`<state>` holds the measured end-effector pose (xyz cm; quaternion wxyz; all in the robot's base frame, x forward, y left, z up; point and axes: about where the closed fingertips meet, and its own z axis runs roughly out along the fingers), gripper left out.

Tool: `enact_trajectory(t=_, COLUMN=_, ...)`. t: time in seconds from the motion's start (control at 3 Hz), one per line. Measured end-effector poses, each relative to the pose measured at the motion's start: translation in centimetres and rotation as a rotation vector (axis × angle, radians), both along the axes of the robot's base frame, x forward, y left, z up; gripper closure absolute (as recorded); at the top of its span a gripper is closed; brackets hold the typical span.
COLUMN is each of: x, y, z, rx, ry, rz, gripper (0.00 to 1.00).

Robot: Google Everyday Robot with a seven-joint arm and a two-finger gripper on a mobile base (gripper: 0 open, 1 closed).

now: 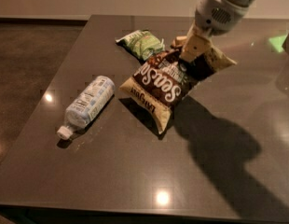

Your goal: Move brown chip bag near green jalapeno chip bag

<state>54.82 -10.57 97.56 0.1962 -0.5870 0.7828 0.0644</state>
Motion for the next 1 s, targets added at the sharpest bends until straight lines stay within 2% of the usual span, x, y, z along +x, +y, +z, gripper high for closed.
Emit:
enact_trajectory(t=0.33, x=5.5, y=-0.1, z=0.9, rx=-0.010, ry=-0.029, rz=-0.066, gripper=1.00)
enact_trajectory(t=1.0, x=11.2, y=-1.0, z=0.3, rx=-0.017, ry=-0.052, rz=-0.175, gripper=1.00)
